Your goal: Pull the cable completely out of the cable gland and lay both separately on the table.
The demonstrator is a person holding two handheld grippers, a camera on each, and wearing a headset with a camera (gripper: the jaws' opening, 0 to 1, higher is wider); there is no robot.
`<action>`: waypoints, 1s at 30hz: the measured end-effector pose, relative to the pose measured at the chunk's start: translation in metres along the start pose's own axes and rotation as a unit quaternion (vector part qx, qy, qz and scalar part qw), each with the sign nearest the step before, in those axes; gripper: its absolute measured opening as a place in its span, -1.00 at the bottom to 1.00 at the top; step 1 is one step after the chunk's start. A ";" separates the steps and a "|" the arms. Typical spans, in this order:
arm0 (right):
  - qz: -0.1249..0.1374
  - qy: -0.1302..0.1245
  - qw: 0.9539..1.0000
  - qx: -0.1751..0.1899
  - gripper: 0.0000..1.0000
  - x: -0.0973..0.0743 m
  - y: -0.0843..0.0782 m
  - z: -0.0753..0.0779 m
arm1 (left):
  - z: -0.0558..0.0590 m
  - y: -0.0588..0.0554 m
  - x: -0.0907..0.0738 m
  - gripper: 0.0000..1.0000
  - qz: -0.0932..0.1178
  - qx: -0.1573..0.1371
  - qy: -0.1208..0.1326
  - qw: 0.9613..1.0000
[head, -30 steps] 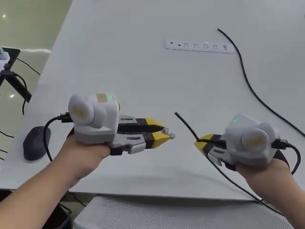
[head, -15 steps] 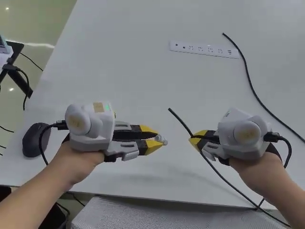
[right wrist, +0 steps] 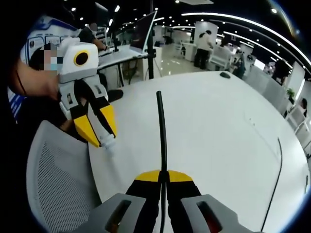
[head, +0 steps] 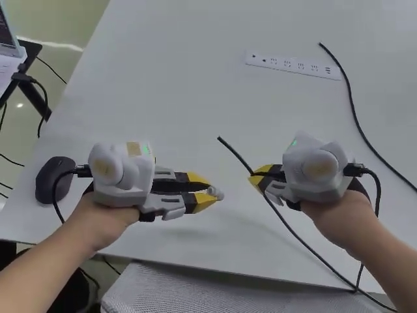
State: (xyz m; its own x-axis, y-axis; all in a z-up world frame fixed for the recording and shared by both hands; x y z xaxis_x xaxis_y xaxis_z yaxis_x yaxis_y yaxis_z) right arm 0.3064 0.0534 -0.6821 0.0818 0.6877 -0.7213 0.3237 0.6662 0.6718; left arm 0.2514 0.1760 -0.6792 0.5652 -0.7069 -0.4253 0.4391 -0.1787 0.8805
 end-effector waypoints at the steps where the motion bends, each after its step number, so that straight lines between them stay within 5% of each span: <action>1: -0.003 0.001 1.000 -0.002 -1.00 0.002 0.001 0.001 | -0.001 -0.001 0.000 -0.69 0.000 -0.003 0.001 1.000; 20: -0.042 0.024 0.998 -0.036 -1.00 0.055 0.015 0.015 | -0.019 -0.034 -0.005 -0.69 -0.008 -0.013 0.020 1.000; 30: -0.082 0.047 0.993 -0.074 -1.00 0.086 0.009 0.012 | -0.027 -0.058 -0.001 -0.69 -0.021 -0.019 0.028 0.999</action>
Point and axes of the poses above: the centre of the closed fingertips' face, and the gripper's own axes: x roughly forward along the fingers, z roughly to its right, y roughly out of its top, the point moved 5 cm from there along -x, roughly backward along the fingers, and after that the axes turned 15 degrees about y, right-handed, at the moved point
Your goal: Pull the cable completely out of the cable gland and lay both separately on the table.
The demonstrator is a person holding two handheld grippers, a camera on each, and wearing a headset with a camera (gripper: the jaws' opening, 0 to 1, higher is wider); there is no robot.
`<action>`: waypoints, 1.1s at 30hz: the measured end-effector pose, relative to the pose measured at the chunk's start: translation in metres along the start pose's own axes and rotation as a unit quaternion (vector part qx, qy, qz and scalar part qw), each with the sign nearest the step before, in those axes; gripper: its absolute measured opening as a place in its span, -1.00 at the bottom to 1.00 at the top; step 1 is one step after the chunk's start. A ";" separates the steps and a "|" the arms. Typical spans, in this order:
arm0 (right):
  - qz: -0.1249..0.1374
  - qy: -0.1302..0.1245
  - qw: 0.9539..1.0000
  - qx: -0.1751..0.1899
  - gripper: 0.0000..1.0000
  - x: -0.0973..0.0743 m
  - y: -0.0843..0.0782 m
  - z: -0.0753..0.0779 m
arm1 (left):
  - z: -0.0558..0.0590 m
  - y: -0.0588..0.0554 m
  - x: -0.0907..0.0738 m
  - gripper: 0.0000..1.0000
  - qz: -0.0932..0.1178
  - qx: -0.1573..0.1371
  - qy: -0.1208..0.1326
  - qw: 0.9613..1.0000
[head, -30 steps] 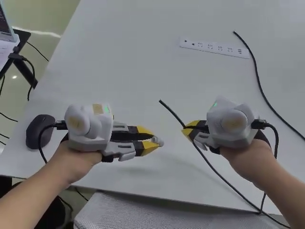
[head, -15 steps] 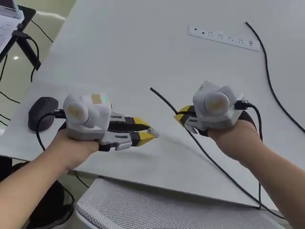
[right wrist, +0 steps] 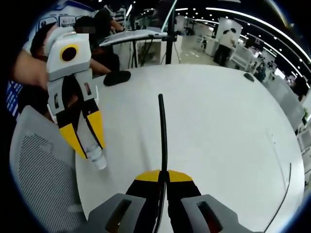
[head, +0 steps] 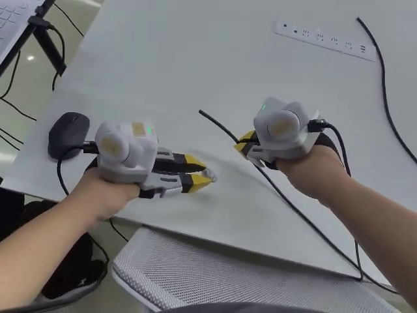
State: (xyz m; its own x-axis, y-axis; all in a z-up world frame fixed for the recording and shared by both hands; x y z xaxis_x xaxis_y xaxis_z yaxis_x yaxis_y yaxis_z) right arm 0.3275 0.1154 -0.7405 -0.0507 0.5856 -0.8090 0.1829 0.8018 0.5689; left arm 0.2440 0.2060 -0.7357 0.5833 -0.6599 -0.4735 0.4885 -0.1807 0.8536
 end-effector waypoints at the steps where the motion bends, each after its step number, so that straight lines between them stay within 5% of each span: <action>1: -0.002 0.002 1.000 0.000 -1.00 0.003 0.000 0.000 | -0.001 -0.002 0.001 -0.69 -0.001 -0.002 0.002 1.000; 16: -0.030 0.023 0.999 -0.014 -1.00 0.034 -0.005 -0.003 | -0.011 -0.031 0.009 -0.69 -0.028 -0.013 0.026 0.999; 33: -0.031 0.026 0.999 -0.011 -1.00 0.043 -0.007 -0.003 | -0.014 -0.040 0.007 -0.69 -0.035 -0.025 0.035 0.998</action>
Point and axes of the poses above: the centre of the closed fingertips' face, and the gripper's own axes: x roughly forward along the fingers, z roughly to its right, y roughly out of its top, the point moved 5 cm from there along -x, roughly backward along the fingers, and after that the axes turned 15 degrees about y, right-handed, at the moved point
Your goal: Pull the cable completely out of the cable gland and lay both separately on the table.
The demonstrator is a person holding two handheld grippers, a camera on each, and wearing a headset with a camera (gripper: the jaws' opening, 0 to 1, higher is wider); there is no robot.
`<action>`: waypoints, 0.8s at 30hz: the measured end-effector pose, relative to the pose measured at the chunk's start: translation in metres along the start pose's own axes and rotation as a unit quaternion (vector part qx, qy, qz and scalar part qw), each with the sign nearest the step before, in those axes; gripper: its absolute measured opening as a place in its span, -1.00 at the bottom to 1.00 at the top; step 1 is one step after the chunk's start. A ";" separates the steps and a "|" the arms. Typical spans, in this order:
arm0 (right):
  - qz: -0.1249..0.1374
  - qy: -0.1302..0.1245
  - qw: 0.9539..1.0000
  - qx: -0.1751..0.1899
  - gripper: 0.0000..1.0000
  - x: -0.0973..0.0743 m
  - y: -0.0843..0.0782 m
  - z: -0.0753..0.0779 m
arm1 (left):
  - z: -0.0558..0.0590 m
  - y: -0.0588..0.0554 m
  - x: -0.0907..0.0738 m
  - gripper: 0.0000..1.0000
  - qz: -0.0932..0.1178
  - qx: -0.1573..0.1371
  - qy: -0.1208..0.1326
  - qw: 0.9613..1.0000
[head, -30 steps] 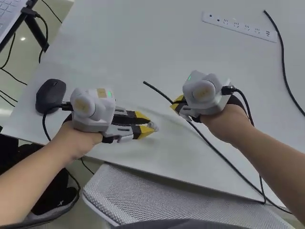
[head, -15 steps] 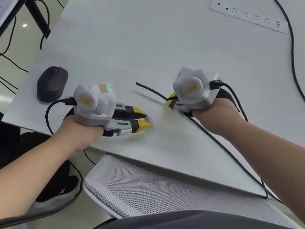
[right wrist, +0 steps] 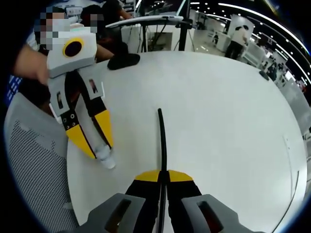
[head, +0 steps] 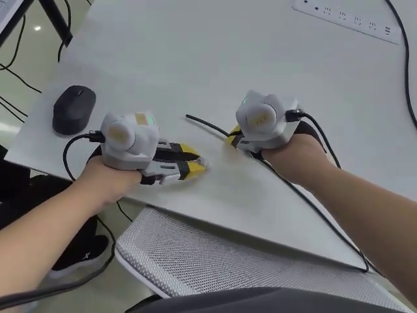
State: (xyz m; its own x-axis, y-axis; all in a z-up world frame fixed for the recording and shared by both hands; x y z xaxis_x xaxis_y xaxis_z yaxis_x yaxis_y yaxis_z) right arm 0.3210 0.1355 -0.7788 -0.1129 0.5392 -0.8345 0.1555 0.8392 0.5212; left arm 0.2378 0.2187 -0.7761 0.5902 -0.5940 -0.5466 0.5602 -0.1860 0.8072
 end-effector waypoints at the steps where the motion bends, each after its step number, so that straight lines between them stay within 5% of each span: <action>1: 0.000 0.000 1.000 0.000 -1.00 0.000 0.000 0.000 | 0.000 -0.001 0.000 -0.69 -0.001 0.001 0.000 1.000; 24: -0.005 0.000 1.000 -0.009 -0.95 0.005 0.001 -0.002 | -0.003 -0.013 0.001 -0.68 -0.022 0.002 0.012 1.000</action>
Point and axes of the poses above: the centre of the closed fingertips' face, and the gripper's own axes: x roughly forward along the fingers, z roughly to its right, y roughly out of its top, the point moved 5 cm from there along -x, roughly backward along the fingers, and after that the axes turned 15 degrees about y, right-handed, at the moved point
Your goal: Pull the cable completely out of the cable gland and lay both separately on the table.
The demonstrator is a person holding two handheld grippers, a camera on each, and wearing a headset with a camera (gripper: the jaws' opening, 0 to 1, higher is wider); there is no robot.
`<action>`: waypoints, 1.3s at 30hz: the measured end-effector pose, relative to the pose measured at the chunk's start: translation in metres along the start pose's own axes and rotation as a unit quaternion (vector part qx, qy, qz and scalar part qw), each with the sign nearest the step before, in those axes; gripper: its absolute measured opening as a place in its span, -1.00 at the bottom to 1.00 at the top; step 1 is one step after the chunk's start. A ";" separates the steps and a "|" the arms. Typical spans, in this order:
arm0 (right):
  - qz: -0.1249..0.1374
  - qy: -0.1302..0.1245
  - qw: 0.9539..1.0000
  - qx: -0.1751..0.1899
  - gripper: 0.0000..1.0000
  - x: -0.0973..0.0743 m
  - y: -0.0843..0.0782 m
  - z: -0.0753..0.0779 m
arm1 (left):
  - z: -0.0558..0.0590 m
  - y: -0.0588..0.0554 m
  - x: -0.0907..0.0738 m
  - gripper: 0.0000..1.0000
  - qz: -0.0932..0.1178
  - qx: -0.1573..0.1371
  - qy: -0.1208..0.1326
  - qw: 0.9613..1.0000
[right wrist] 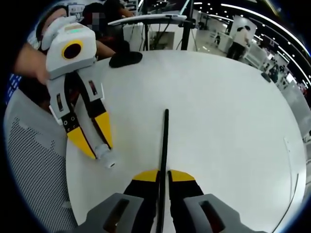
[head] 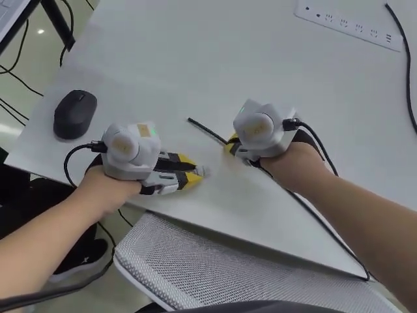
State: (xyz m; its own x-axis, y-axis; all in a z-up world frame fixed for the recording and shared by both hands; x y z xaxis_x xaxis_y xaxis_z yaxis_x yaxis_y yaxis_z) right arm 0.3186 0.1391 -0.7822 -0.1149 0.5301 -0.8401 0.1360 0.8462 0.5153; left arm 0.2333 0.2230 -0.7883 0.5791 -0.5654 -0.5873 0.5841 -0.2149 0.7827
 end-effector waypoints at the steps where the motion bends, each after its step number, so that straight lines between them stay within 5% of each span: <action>1: 0.001 0.000 1.000 0.000 -0.94 0.000 0.000 0.000 | 0.000 0.000 0.000 -0.68 -0.001 -0.003 0.000 1.000; 16: 0.022 -0.014 1.000 0.014 -0.78 -0.016 0.004 0.004 | -0.004 0.003 -0.002 -0.58 0.001 -0.005 0.011 1.000; 25: 0.069 -0.021 0.996 0.052 -0.58 -0.038 0.010 0.004 | -0.002 0.008 -0.013 -0.45 0.011 -0.011 0.020 1.000; 31: 0.126 -0.028 0.990 0.060 -0.41 -0.071 0.021 -0.001 | 0.004 0.014 -0.021 -0.34 0.013 -0.024 0.019 0.999; 39: 0.164 -0.022 0.984 0.062 -0.25 -0.113 0.008 -0.020 | 0.014 0.025 -0.040 -0.27 0.021 -0.027 0.007 0.999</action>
State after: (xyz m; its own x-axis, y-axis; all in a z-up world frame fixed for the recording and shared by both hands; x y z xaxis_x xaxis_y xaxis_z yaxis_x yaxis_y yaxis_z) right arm 0.3127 0.0872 -0.6797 -0.0033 0.7684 -0.6399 0.2777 0.6155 0.7376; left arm 0.2169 0.2285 -0.7422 0.6117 -0.5613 -0.5574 0.5882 -0.1484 0.7950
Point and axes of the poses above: the centre of the closed fingertips' face, and the gripper's own axes: x roughly forward along the fingers, z roughly to its right, y roughly out of its top, the point moved 5 cm from there along -x, roughly backward along the fingers, and after that the axes turned 15 degrees about y, right-handed, at the moved point
